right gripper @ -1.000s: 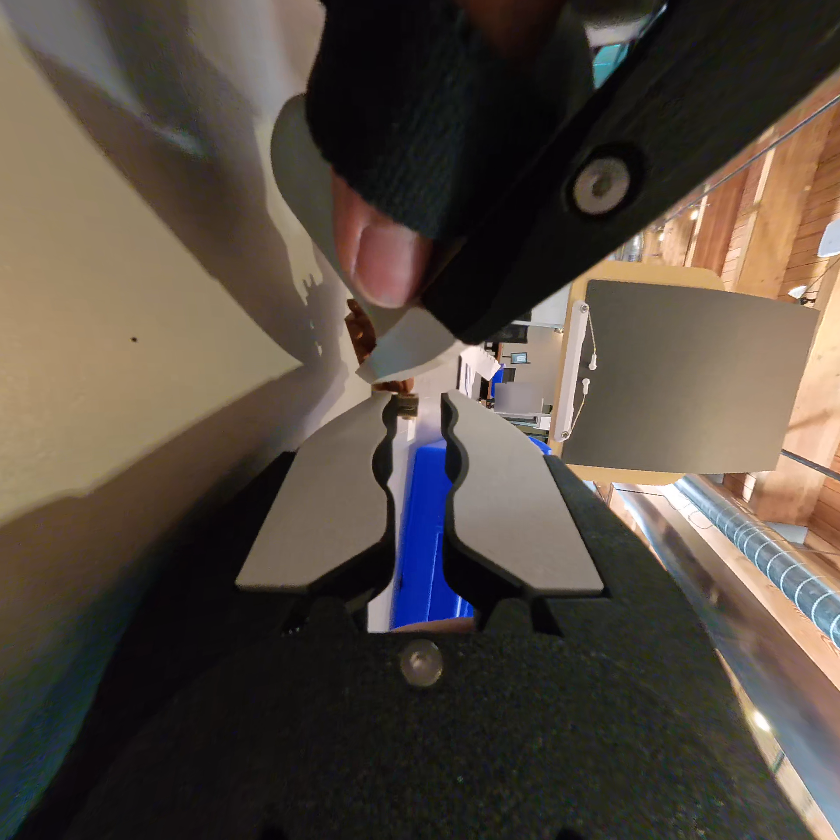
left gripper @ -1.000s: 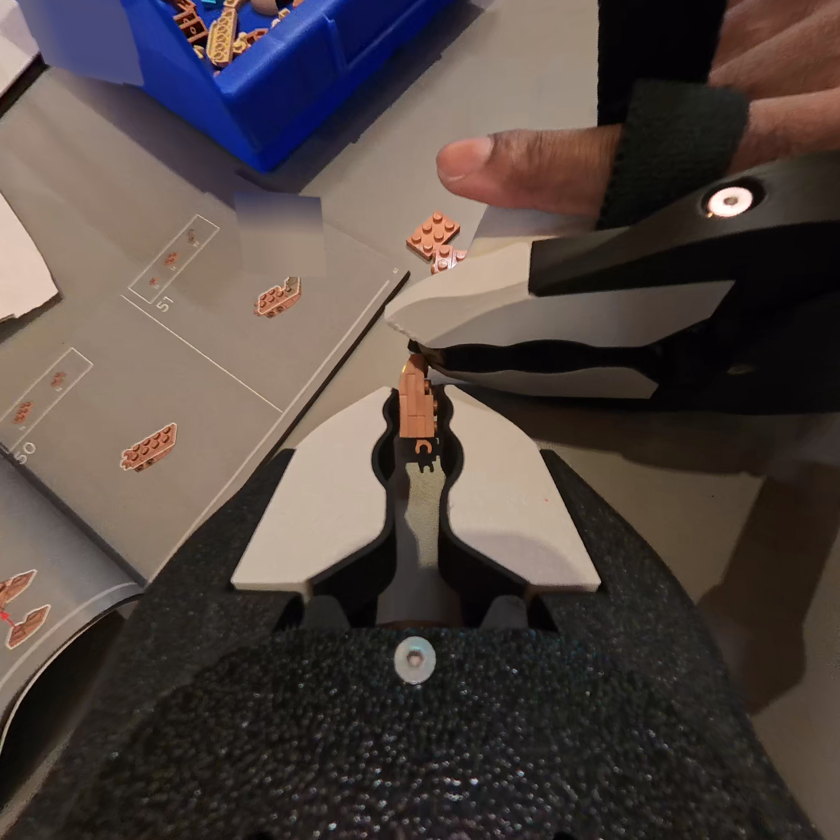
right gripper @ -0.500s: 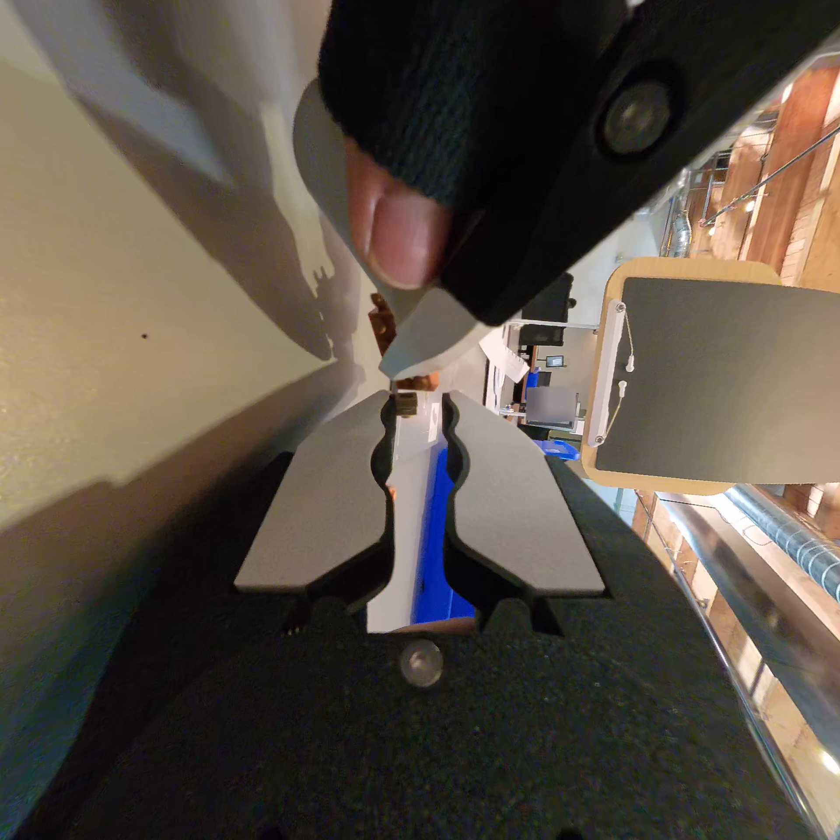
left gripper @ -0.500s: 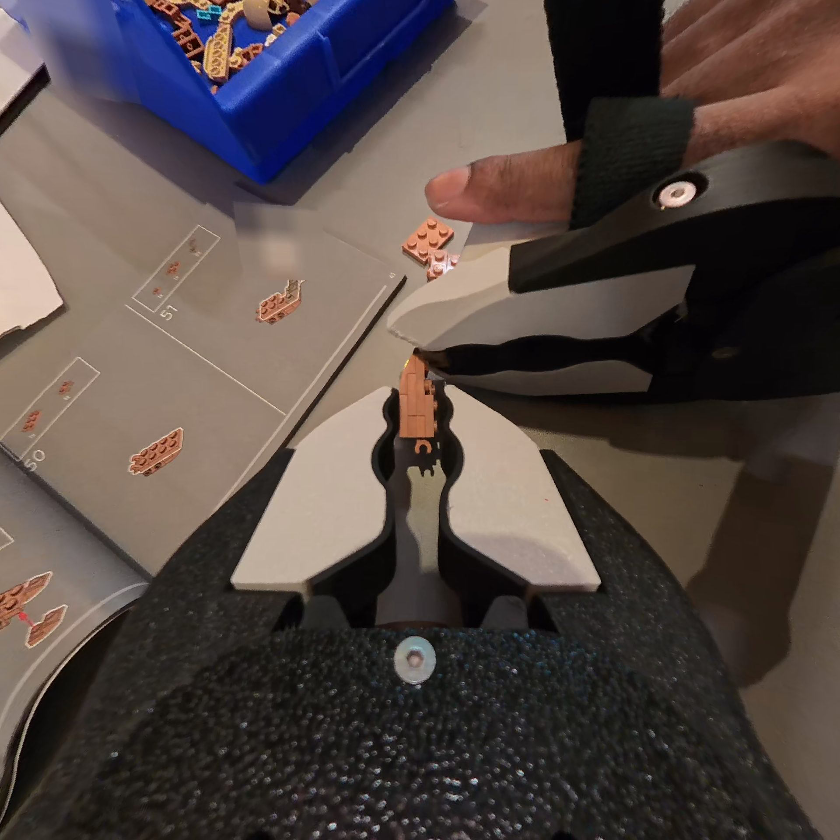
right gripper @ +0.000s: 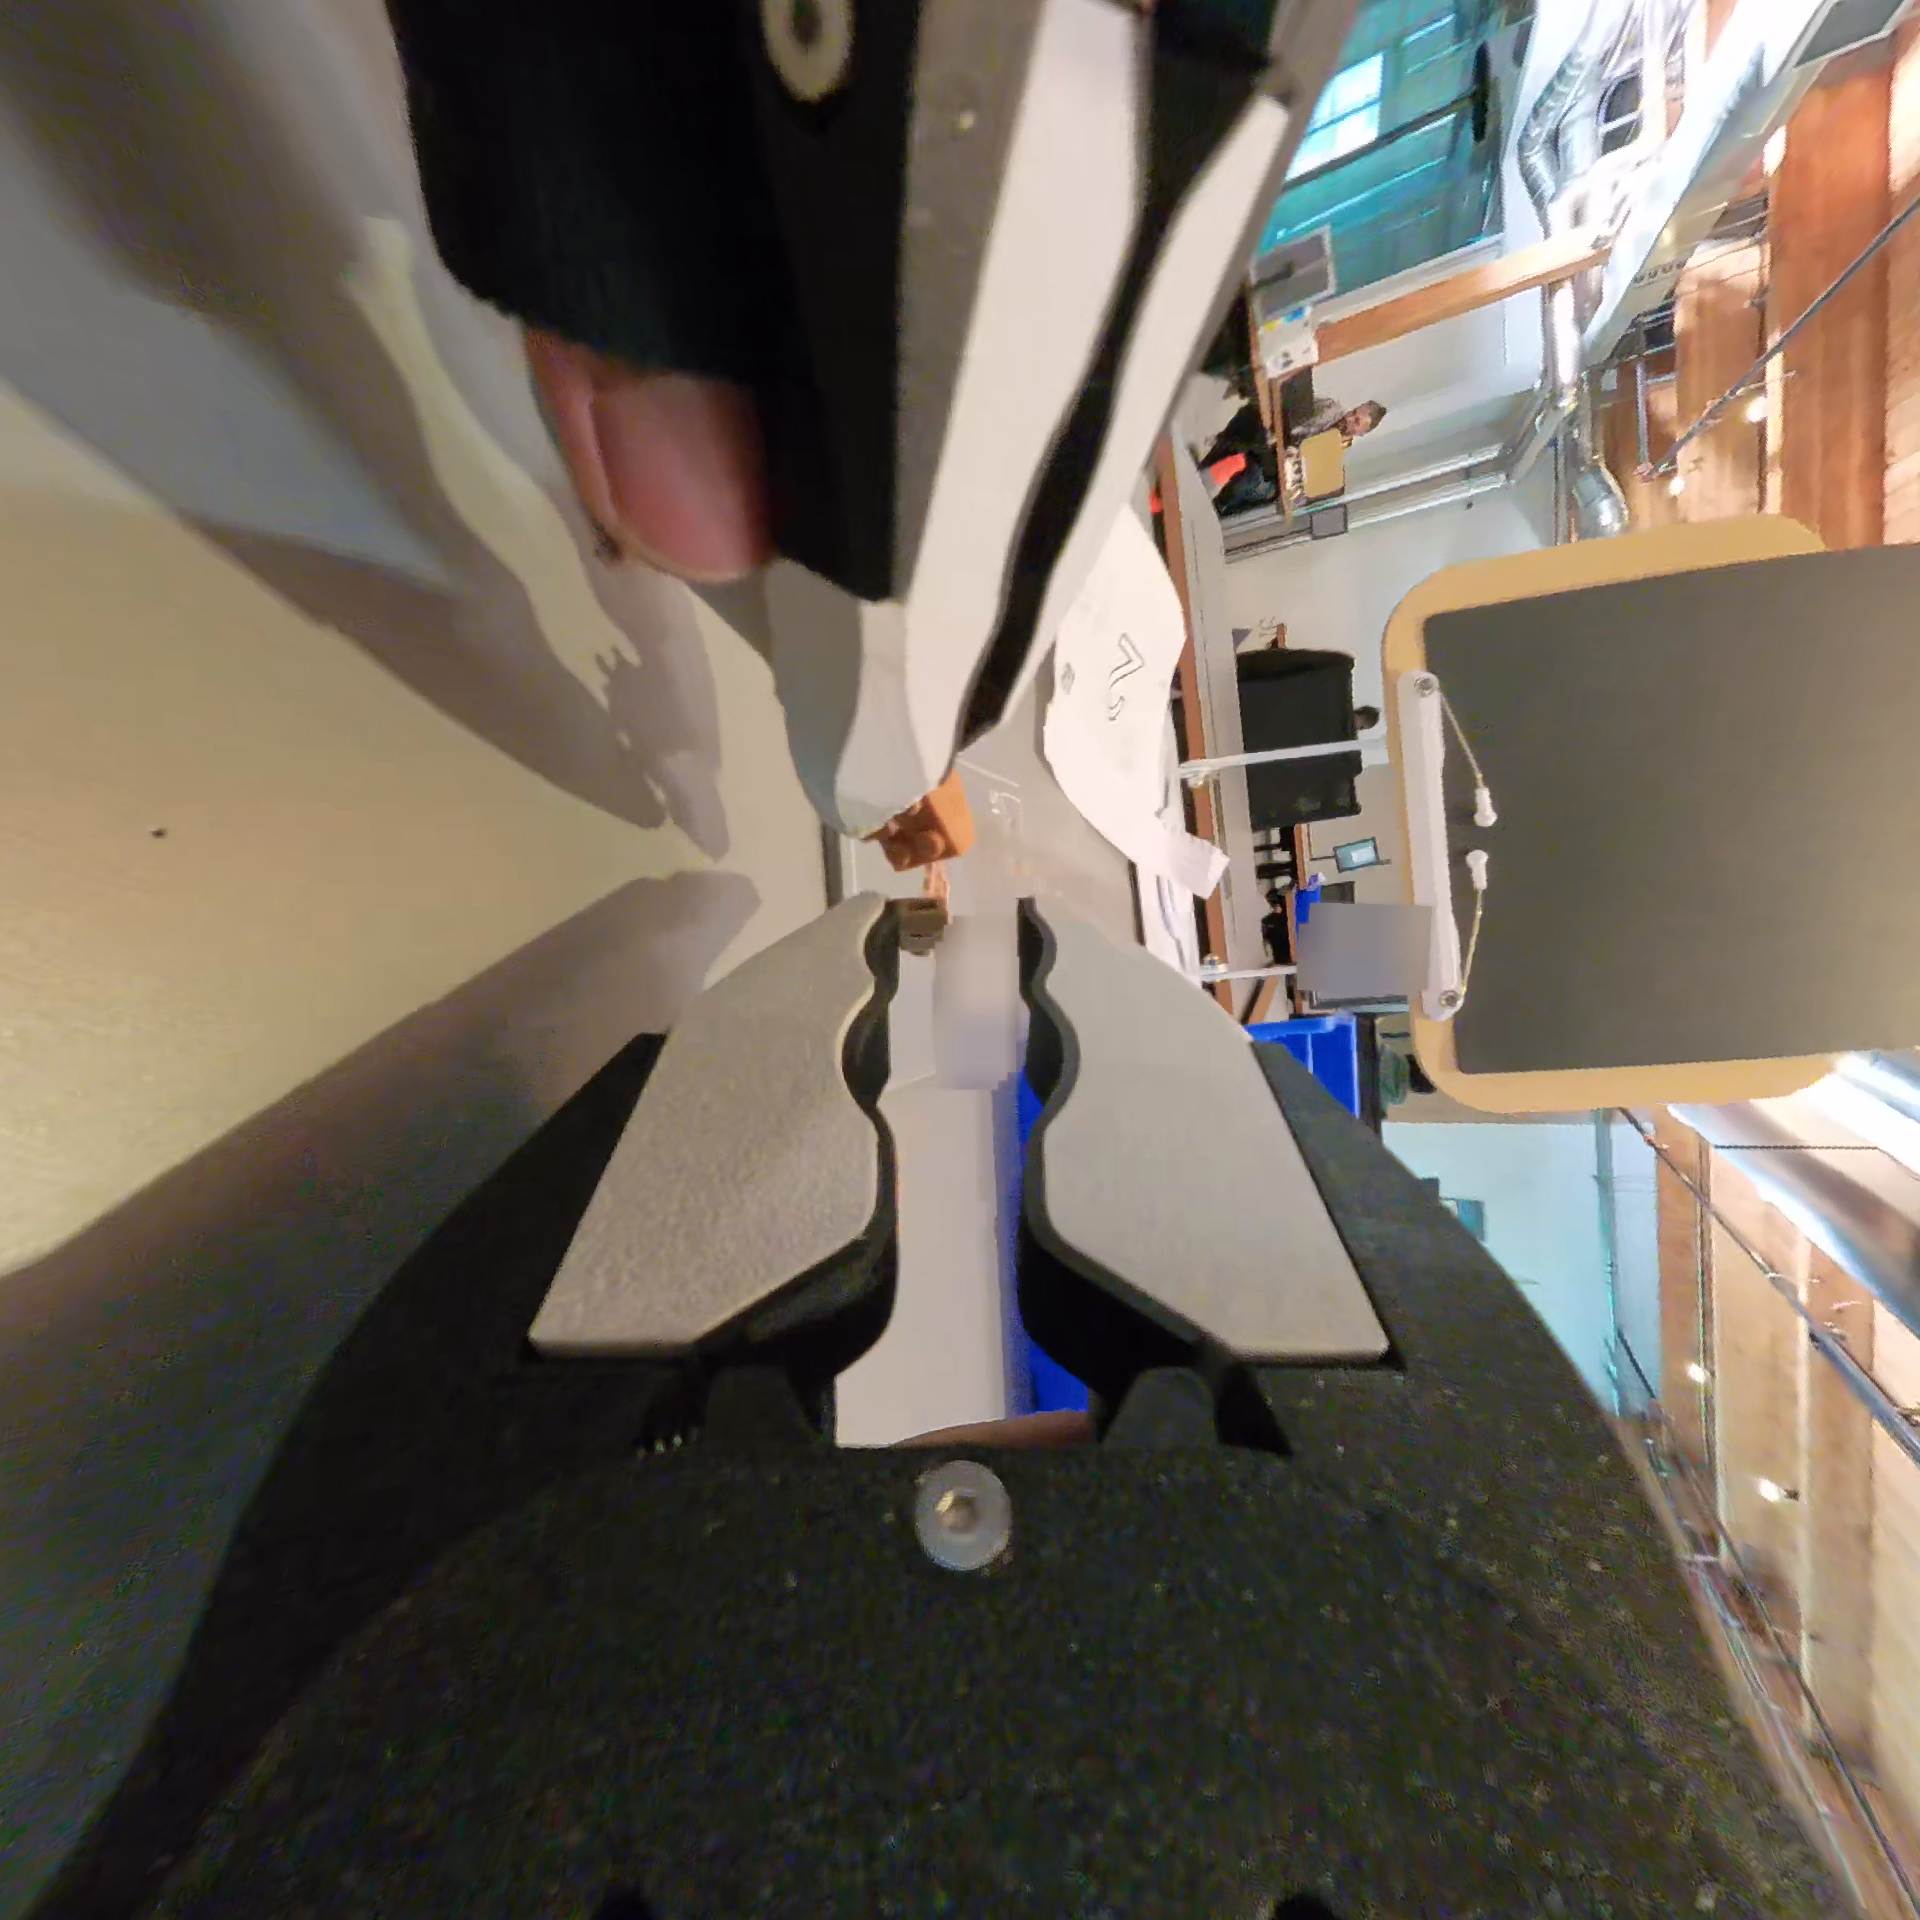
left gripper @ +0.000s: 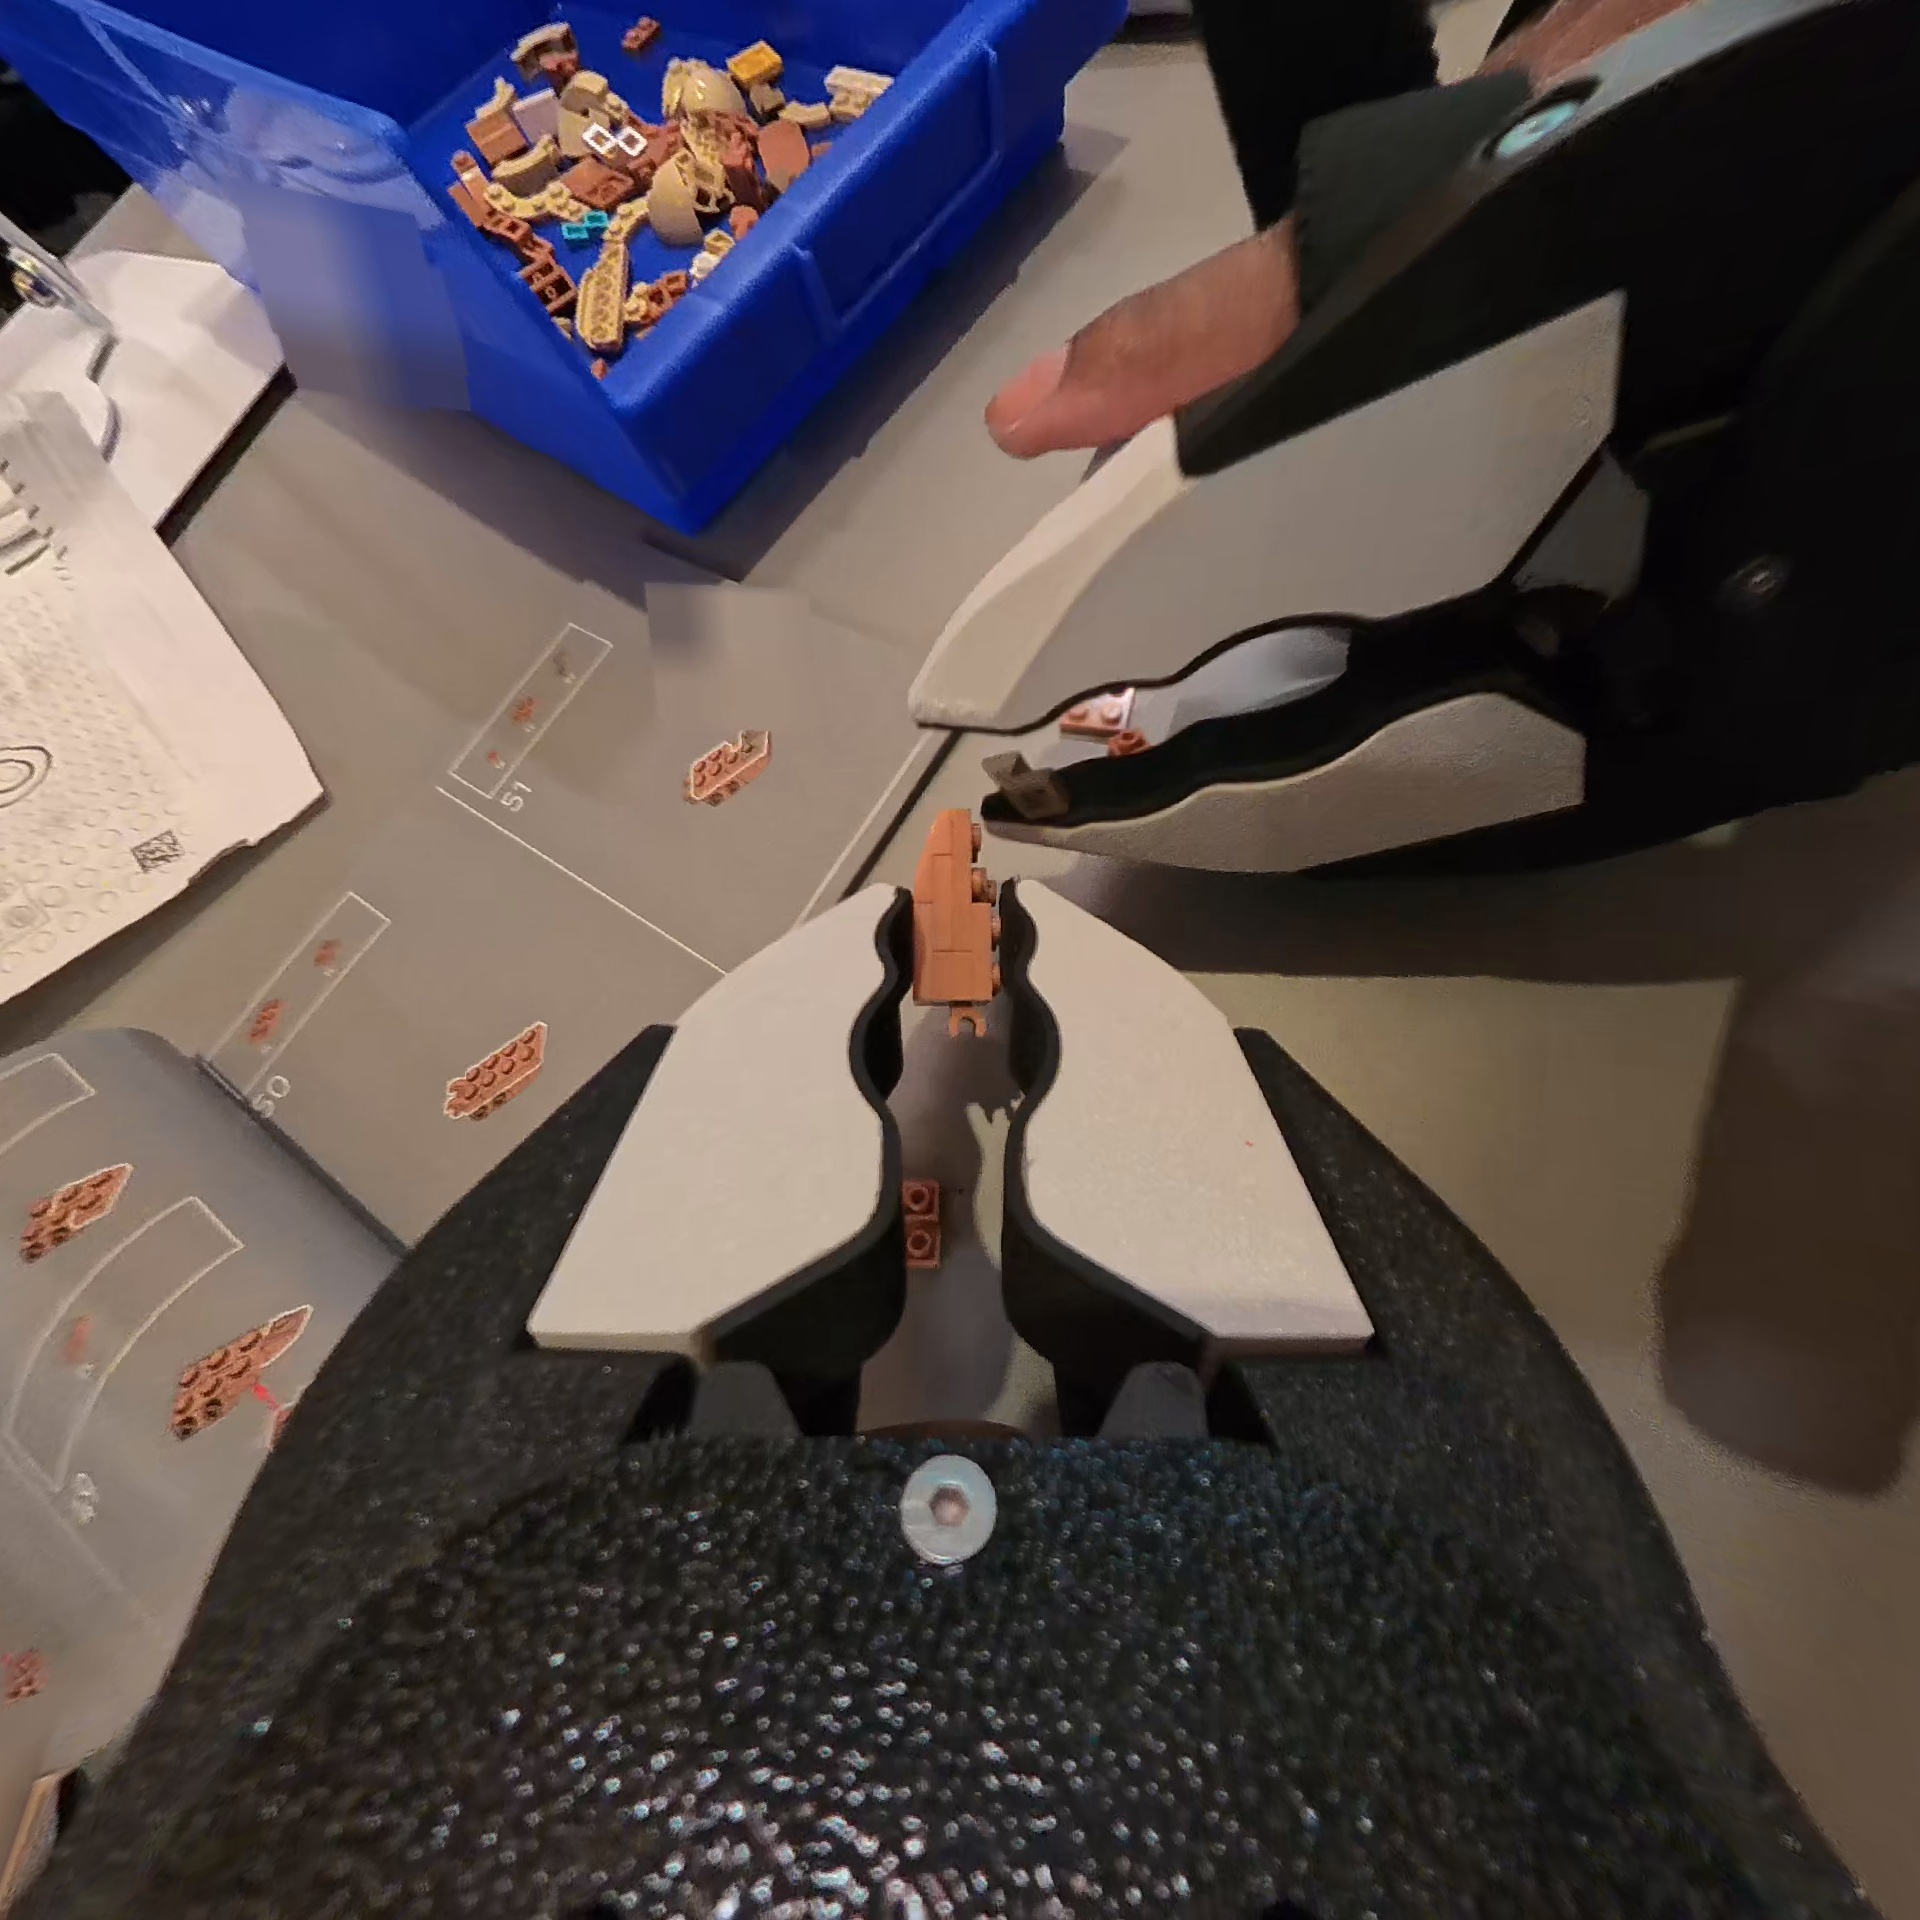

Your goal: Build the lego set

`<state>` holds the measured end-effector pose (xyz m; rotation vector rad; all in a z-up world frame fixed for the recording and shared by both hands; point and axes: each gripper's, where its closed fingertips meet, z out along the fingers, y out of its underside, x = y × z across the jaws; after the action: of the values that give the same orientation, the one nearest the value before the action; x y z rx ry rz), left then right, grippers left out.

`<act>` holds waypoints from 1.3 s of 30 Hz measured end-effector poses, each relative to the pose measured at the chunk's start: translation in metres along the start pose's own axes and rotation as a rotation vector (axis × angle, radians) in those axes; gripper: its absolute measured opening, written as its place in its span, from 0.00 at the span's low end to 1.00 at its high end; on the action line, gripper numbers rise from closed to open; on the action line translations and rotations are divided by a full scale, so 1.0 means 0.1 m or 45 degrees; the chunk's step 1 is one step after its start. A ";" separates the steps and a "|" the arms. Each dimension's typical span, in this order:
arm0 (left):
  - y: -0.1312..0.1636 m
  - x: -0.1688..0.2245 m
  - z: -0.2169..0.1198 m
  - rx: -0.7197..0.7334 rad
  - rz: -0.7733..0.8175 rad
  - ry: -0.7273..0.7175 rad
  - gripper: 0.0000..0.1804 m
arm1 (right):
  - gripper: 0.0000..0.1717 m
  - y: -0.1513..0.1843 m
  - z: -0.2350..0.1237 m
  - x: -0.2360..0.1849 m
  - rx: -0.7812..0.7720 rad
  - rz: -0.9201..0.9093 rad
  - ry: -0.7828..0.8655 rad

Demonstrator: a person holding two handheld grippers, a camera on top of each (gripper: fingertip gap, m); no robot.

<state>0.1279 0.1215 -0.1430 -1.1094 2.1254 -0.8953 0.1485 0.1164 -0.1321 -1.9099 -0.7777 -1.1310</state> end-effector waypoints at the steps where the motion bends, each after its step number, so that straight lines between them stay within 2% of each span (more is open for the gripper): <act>1: -0.01 -0.01 0.00 0.010 0.002 -0.004 0.08 | 0.13 -0.02 -0.01 0.03 0.019 0.000 0.021; 10: -0.17 -0.10 -0.12 0.160 0.024 0.003 0.08 | 0.16 -0.15 -0.12 0.23 0.146 -0.164 0.239; 17: -0.31 -0.11 -0.19 0.244 0.069 -0.088 0.08 | 0.21 0.06 -0.04 0.34 -0.038 -0.207 0.320; 22: -0.28 -0.07 -0.14 0.201 0.202 -0.157 0.08 | 0.25 -0.05 -0.05 0.25 0.036 -0.235 0.288; 31: -0.28 -0.02 -0.15 0.223 0.193 -0.048 0.08 | 0.29 -0.11 -0.07 0.22 0.083 -0.316 0.304; 39: -0.25 0.04 -0.12 0.166 0.326 -0.085 0.08 | 0.30 -0.21 -0.13 0.24 0.150 -0.381 0.349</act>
<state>0.1295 0.1109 -0.1169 -0.7708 2.0642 -0.8499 0.1368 0.1193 -0.1001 -1.5327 -0.9721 -1.4581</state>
